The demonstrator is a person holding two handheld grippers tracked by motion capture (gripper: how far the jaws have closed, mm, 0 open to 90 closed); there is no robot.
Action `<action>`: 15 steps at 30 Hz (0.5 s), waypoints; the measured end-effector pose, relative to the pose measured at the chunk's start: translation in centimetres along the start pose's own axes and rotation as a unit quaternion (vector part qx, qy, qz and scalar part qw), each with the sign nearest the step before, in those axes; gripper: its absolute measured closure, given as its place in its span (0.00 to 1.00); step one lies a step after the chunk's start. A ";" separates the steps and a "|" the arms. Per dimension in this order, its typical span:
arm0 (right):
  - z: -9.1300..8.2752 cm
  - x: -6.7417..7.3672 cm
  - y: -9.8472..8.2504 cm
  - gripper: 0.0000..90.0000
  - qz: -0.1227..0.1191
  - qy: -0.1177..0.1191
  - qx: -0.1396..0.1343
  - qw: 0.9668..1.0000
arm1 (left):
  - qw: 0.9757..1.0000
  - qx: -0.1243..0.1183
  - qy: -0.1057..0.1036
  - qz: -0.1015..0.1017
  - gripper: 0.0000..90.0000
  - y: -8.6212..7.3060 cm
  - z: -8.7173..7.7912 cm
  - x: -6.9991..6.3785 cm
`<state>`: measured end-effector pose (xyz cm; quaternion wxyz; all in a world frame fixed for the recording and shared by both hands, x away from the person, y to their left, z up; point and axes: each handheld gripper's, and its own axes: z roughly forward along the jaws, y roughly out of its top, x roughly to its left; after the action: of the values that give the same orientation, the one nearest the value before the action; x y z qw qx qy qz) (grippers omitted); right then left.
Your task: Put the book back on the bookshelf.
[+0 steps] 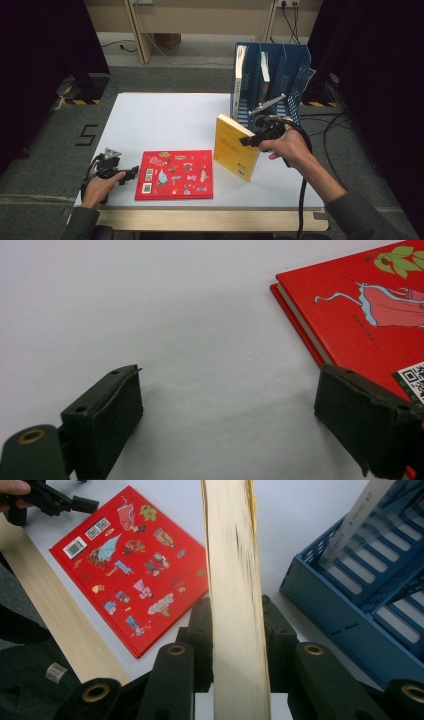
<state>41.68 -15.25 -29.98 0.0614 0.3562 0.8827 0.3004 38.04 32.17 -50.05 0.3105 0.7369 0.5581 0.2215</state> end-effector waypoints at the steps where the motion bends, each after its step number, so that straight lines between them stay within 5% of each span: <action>1: 0.1 -0.1 0.2 0.79 -0.001 0.001 0.001 1.000 | 1.000 0.000 0.000 0.000 0.12 0.0 0.0 0.0; 15: 1.1 -0.8 1.7 0.76 0.025 0.018 0.012 0.999 | 1.000 -0.001 -0.001 0.000 0.12 0.0 0.0 0.0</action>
<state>43.67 -14.24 -30.00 0.0341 0.3731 0.8780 0.2979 38.04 32.15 -50.07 0.3111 0.7370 0.5577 0.2215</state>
